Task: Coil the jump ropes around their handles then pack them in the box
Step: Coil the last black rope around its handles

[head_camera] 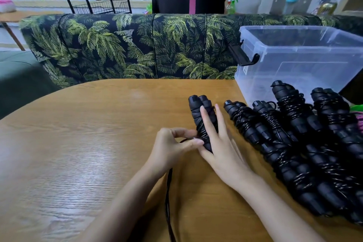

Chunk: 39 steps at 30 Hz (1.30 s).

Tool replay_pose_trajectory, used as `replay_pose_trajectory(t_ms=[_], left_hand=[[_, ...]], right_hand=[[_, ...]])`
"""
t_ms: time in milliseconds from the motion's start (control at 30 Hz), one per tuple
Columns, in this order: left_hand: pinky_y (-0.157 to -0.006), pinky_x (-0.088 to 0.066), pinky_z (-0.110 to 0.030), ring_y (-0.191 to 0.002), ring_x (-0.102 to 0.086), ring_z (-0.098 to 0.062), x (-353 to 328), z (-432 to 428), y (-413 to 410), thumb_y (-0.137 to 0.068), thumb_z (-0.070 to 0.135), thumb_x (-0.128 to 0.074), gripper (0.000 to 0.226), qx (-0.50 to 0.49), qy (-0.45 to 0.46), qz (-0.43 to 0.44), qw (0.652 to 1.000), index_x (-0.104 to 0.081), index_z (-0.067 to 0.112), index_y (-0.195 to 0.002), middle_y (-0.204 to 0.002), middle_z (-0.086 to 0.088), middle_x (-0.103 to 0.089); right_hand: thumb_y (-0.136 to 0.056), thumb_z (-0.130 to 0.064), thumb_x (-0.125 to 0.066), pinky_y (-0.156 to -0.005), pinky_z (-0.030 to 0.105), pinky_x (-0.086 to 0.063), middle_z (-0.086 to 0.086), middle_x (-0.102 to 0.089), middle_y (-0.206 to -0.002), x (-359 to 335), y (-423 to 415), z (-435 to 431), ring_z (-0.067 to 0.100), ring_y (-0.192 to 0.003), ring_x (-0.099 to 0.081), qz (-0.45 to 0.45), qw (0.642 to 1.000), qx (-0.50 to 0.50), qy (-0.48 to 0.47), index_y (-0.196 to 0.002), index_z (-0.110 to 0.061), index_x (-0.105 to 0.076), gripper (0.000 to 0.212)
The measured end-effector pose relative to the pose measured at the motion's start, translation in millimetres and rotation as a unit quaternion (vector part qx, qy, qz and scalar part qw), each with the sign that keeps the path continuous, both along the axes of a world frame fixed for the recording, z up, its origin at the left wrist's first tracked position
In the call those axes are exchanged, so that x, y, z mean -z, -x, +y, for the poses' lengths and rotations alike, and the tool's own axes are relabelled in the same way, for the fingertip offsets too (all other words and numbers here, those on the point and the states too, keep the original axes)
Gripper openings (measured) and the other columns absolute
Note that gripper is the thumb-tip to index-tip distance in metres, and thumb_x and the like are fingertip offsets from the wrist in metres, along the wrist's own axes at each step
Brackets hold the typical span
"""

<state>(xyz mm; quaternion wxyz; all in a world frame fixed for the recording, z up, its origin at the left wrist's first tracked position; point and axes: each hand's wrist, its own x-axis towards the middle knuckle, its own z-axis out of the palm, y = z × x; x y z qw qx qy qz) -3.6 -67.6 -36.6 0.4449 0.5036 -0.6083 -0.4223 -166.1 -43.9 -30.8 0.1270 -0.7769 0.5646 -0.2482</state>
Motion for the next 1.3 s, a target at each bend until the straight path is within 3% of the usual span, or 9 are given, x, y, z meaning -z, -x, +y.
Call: replay_pose_trajectory(t_ms=[133,300,467,533,667,800,1000,1167,1300], left_hand=[[-0.085,-0.055,-0.026,-0.091,-0.071,-0.010,3,7,-1,-0.074,0.022,-0.087,0.042,0.056,-0.040,-0.027,0.997,-0.072,0.010,-0.111,-0.100,0.003,-0.075],[-0.061,-0.040,-0.027,-0.060,-0.047,-0.011,-4,33,-9,-0.071,0.020,-0.072,0.018,0.105,-0.083,-0.207,0.969,-0.069,0.006,-0.081,-0.066,0.003,-0.057],[-0.059,-0.056,-0.031,-0.062,-0.063,-0.020,-29,30,-39,-0.095,0.013,-0.064,0.010,0.095,-0.277,0.067,0.954,-0.055,0.010,-0.090,-0.073,-0.009,-0.066],[-0.048,-0.047,-0.024,-0.047,-0.049,-0.011,-38,26,-53,-0.097,0.016,-0.061,0.008,0.114,-0.280,0.018,0.953,-0.059,0.009,-0.095,-0.065,-0.002,-0.060],[-0.050,-0.038,-0.019,-0.052,-0.042,-0.008,-45,7,-87,-0.097,0.014,-0.061,0.014,0.179,-0.154,-0.178,0.955,-0.071,0.005,-0.100,-0.061,0.004,-0.057],[-0.060,-0.041,-0.023,-0.063,-0.059,-0.010,-58,-18,-102,-0.093,0.008,-0.064,0.016,0.108,0.125,-0.382,0.909,-0.076,0.010,-0.103,-0.073,-0.003,-0.068],[-0.068,-0.049,-0.033,-0.079,-0.060,-0.024,-52,-35,-115,-0.084,0.000,-0.064,0.030,0.026,0.389,-0.543,0.744,-0.070,0.012,-0.111,-0.086,-0.003,-0.064],[-0.069,-0.037,-0.030,-0.081,-0.061,-0.022,25,-25,-137,-0.090,0.035,-0.049,0.010,0.027,0.280,-0.534,0.797,-0.053,0.029,-0.096,-0.085,0.006,-0.061],[-0.078,-0.043,-0.042,-0.097,-0.058,-0.028,39,-27,-153,-0.091,0.048,-0.036,0.030,-0.013,0.159,-0.481,0.862,-0.058,0.034,-0.108,-0.102,0.002,-0.060]], right_hand=[[-0.102,-0.034,-0.046,-0.112,0.042,-0.028,0.002,0.031,-0.159,1,3,0,0.034,-0.137,-0.029,0.100,0.995,0.018,0.016,-0.140,-0.045,0.035,0.091],[-0.101,-0.025,-0.046,-0.113,0.049,-0.030,0.005,0.025,-0.160,-10,10,-3,0.039,-0.139,-0.025,0.112,0.993,0.032,-0.027,-0.147,-0.037,0.029,0.089],[-0.103,-0.038,-0.043,-0.118,0.049,-0.018,-0.003,0.021,-0.162,-19,15,-4,0.033,-0.150,-0.007,0.069,0.993,-0.012,-0.095,-0.151,-0.040,0.021,0.080],[-0.103,-0.041,-0.044,-0.119,0.048,-0.015,-0.006,0.019,-0.163,-21,20,-5,0.029,-0.151,-0.003,0.046,0.990,-0.025,-0.130,-0.150,-0.045,0.020,0.080],[-0.101,-0.045,-0.045,-0.121,0.052,-0.015,-0.009,0.017,-0.163,-22,29,-6,0.030,-0.151,-0.005,0.028,0.986,-0.030,-0.160,-0.146,-0.053,0.021,0.080],[-0.101,-0.046,-0.045,-0.120,0.055,-0.015,-0.011,0.019,-0.162,-26,27,-6,0.031,-0.152,-0.001,0.036,0.986,-0.020,-0.160,-0.145,-0.055,0.022,0.080],[-0.103,-0.043,-0.042,-0.121,0.051,-0.015,-0.013,0.018,-0.162,-30,15,-3,0.031,-0.151,-0.003,0.035,0.988,-0.008,-0.153,-0.148,-0.050,0.021,0.077],[-0.104,-0.040,-0.039,-0.119,0.052,-0.013,-0.011,0.022,-0.162,-21,13,5,0.036,-0.151,0.000,0.085,0.983,-0.009,-0.162,-0.146,-0.051,0.023,0.076],[-0.104,-0.040,-0.039,-0.118,0.049,-0.017,-0.006,0.020,-0.163,-17,16,6,0.036,-0.150,-0.007,0.106,0.983,0.010,-0.149,-0.148,-0.045,0.024,0.077]])
